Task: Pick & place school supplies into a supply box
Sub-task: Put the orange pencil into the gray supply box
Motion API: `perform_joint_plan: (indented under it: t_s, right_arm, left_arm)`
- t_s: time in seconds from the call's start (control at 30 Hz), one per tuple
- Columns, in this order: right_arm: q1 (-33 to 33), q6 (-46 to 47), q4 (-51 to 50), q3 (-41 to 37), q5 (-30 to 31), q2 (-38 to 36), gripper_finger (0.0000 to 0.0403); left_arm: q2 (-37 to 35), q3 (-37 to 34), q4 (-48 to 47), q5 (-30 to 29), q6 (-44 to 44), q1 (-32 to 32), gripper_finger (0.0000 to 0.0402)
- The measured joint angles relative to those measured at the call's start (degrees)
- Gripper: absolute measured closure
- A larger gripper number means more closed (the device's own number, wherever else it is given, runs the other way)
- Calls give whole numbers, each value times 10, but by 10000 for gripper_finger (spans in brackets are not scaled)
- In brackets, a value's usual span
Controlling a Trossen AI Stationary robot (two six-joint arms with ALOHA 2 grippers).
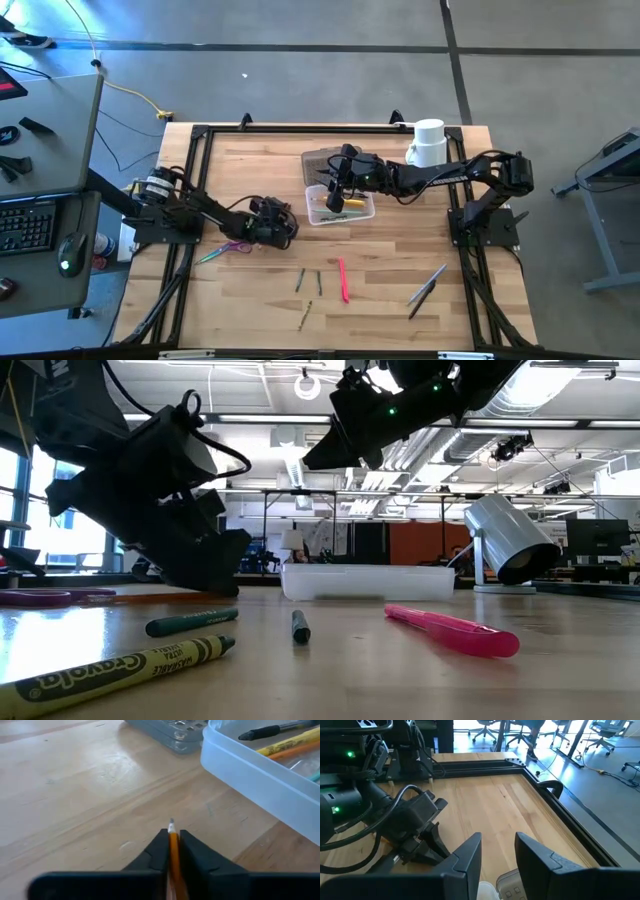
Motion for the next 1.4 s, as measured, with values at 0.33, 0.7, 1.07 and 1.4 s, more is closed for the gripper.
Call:
perform_joint_plan:
  t_s: [0.33,0.7,1.07,1.4]
  right_arm:
    - [0,-1,0,0,0,0,299]
    - [1,-1,-31,0,-1,-13,300]
    - [7,-50,-76,-2,-172,-26,300]
    - [45,-124,-10,81,-198,109,299]
  left_arm:
    - [-69,26,-21,38,89,3,367]
    - [-249,68,-6,120,315,57,388]
    - [-258,86,-152,230,292,98,318]
    - [-392,130,-500,200,176,98,337]
